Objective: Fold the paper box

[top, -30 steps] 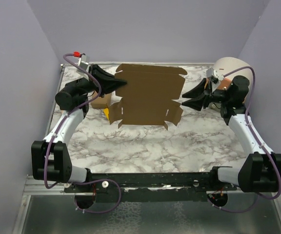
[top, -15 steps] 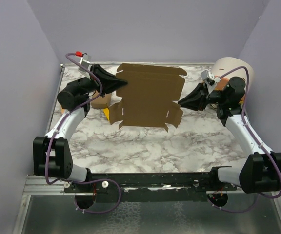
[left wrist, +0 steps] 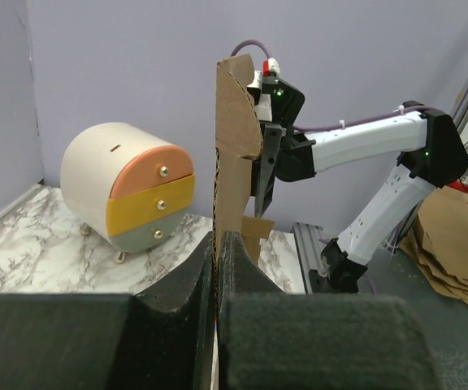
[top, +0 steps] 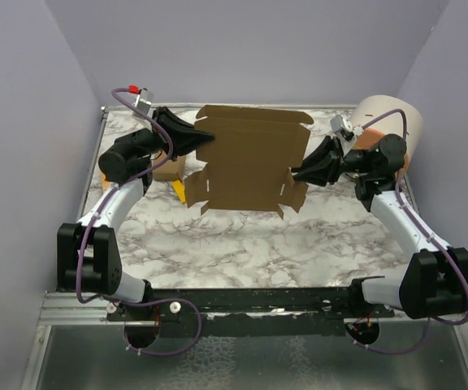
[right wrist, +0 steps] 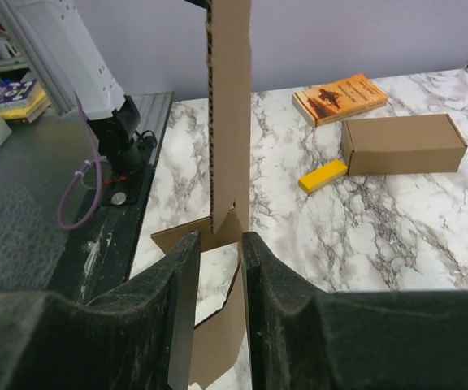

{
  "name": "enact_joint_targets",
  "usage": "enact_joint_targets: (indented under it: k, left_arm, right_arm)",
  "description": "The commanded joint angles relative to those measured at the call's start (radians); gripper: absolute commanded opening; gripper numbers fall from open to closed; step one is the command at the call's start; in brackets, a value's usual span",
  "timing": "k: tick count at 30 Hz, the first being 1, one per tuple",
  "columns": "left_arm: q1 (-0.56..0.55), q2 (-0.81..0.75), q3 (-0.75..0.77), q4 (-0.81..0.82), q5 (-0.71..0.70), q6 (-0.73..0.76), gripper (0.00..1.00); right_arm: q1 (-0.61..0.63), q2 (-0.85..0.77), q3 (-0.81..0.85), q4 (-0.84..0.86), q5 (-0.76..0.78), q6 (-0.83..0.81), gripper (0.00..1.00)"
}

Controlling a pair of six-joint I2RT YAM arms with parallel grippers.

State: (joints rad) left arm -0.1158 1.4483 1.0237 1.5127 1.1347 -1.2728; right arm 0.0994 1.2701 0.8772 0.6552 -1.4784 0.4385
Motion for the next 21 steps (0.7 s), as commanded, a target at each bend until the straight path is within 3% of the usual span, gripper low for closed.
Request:
enact_joint_targets:
  k: [1, 8, 21]
  left_arm:
    - [-0.008, 0.021, 0.019, 0.126, -0.052, -0.046, 0.0]
    - [-0.012, 0.066, 0.037, 0.253, -0.068, -0.155, 0.0]
    - [-0.038, 0.083, 0.05, 0.267, -0.072, -0.164, 0.0]
  right_arm:
    - [0.016, 0.022, -0.058, 0.258, 0.06, 0.189, 0.27]
    - [0.031, 0.046, -0.092, 0.443, 0.092, 0.286, 0.23]
    - [0.04, 0.051, -0.116, 0.527, 0.123, 0.363, 0.08]
